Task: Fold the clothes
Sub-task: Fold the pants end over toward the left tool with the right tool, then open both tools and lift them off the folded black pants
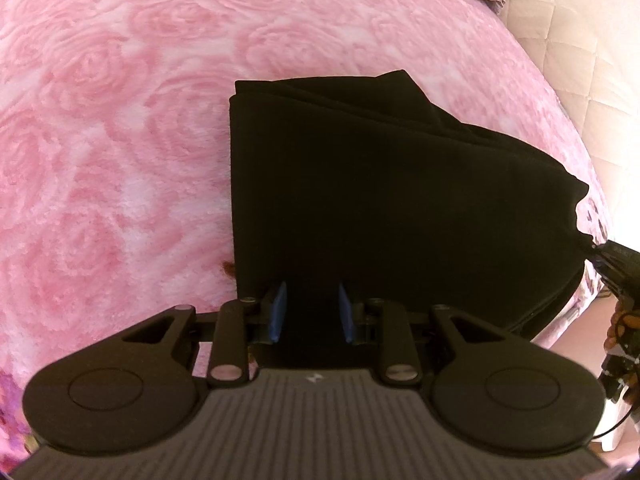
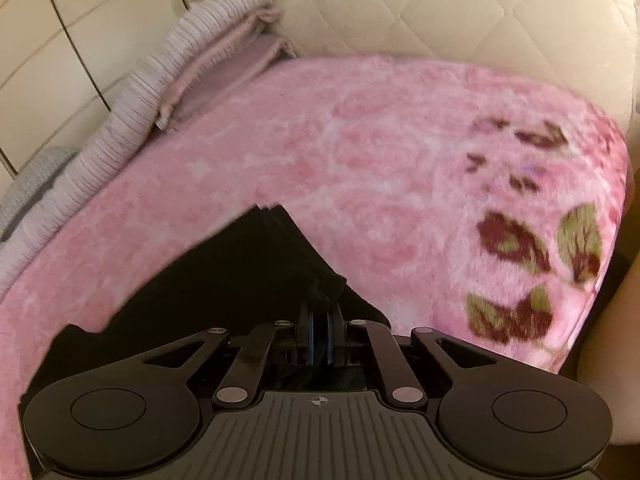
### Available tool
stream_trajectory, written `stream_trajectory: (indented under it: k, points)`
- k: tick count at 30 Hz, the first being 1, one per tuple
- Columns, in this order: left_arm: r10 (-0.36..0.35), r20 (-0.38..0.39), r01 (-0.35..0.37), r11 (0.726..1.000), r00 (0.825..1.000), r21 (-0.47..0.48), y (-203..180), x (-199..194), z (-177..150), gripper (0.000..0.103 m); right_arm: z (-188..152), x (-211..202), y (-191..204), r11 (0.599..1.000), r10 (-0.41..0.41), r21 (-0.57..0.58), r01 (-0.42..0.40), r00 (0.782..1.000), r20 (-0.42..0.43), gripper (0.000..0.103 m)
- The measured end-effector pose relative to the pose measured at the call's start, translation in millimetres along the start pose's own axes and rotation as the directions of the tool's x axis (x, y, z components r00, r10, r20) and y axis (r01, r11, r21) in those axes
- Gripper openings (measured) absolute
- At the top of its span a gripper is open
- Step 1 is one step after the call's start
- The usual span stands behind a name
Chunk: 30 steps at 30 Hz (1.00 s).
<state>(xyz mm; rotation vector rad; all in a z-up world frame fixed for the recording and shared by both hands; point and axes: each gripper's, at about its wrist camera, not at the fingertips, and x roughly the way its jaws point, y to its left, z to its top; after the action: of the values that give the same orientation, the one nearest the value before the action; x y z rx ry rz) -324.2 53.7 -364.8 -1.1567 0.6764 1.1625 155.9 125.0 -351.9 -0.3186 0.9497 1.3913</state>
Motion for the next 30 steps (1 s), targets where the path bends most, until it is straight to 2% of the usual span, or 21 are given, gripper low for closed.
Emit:
stream_trajectory:
  k: [5,7,9,11,12,14,16,21,24,27,30]
  points:
    - [0.017,0.005,-0.017,1.000,1.000,0.010,-2,-15,-1,0.023,16,-10,5,1.000,-0.014,0.002,0.014,0.999,-0.032,0.011]
    - [0.017,0.013,-0.017,1.000,1.000,0.010,-2,-21,-2,0.023,20,-24,7,0.998,-0.064,-0.011,0.064,0.998,0.007,0.019]
    - [0.008,0.017,-0.008,1.000,1.000,0.004,0,-24,-5,0.023,23,-41,9,0.992,-0.128,-0.012,0.129,0.989,0.072,0.021]
    - [0.004,0.008,-0.004,1.000,1.000,0.010,-1,-20,-8,0.023,22,-54,11,0.997,-0.074,0.001,0.074,0.990,0.116,0.021]
    - [0.006,0.003,-0.006,1.000,1.000,0.014,-1,-15,-10,0.023,20,-54,13,0.999,-0.036,-0.006,0.037,0.993,0.109,0.021]
    - [0.011,-0.004,-0.011,1.000,1.000,0.021,-1,-8,-13,0.023,12,-40,19,0.998,-0.008,-0.063,0.010,0.999,0.032,0.021]
    - [0.009,0.001,-0.009,1.000,1.000,0.024,-1,-6,-12,0.023,-2,-19,21,0.991,-0.073,-0.116,0.068,0.997,-0.036,0.021]
    - [-0.008,-0.022,0.009,0.999,1.000,0.047,6,-18,-7,0.023,-8,-39,30,0.992,-0.083,-0.095,0.085,0.996,0.020,0.021]
    - [0.001,-0.056,0.001,0.999,0.998,0.042,20,-23,-9,0.023,-18,-56,43,0.995,-0.051,-0.088,0.053,0.998,0.028,0.021]
    - [0.047,-0.123,-0.042,0.998,0.991,0.045,30,-23,-9,0.023,-41,-58,64,0.993,-0.062,-0.103,0.057,0.997,-0.052,0.021]
    - [0.093,-0.156,-0.080,0.993,0.983,0.087,30,-26,-3,0.024,-67,-65,84,0.997,-0.057,-0.060,0.051,0.992,-0.113,0.021]
